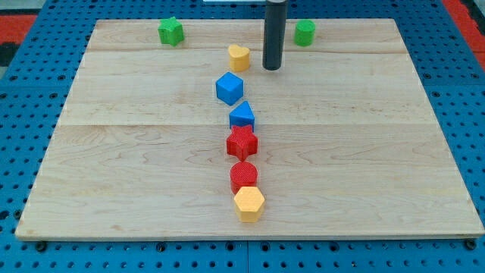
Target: Place the red star in between the green star and green circle
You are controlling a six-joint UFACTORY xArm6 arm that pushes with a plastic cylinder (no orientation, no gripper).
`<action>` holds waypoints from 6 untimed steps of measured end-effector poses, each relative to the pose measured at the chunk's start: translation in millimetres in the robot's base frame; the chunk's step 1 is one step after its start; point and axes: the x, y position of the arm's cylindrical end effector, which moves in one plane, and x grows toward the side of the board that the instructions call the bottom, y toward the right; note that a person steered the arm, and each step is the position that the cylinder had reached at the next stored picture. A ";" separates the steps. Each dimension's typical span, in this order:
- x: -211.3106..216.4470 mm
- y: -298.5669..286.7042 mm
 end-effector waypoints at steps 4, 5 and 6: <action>-51.7 132.6; -61.4 111.1; -26.6 114.2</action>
